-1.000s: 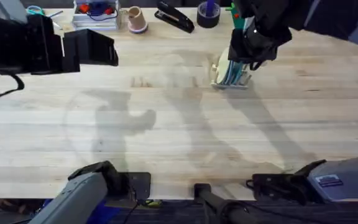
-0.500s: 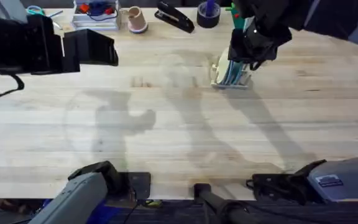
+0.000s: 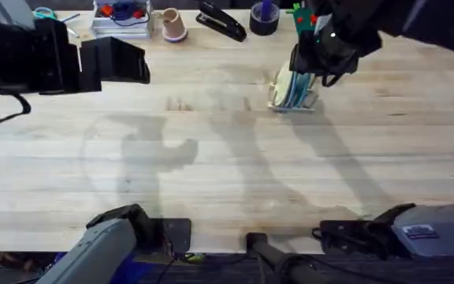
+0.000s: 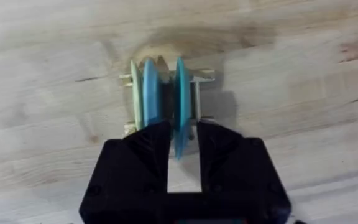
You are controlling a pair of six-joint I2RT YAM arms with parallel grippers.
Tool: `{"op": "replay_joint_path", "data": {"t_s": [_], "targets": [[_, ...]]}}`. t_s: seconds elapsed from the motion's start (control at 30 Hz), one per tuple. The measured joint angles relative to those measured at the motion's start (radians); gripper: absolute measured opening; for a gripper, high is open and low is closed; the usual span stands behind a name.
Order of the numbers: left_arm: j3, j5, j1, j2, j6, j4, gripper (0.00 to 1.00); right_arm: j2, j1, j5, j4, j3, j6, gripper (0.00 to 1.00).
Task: Pick up the plates from the table one by one and place each into a slot on the dish rack.
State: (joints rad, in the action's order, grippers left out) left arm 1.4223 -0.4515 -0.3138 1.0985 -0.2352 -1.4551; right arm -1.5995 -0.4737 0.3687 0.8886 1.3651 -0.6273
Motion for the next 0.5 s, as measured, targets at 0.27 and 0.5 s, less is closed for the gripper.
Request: {"op": "replay_joint_path", "data": {"t_s": [0.27, 0.5], "targets": [[0.000, 0.000, 0.000, 0.000, 0.000, 0.000, 0.994, 0.062, 0.001, 0.000, 0.001, 0.000, 0.000, 0.284], [0.000, 0.000, 0.000, 0.000, 0.000, 0.000, 0.994, 0.128, 0.000, 0.000, 0.002, 0.000, 0.000, 0.348]]}}
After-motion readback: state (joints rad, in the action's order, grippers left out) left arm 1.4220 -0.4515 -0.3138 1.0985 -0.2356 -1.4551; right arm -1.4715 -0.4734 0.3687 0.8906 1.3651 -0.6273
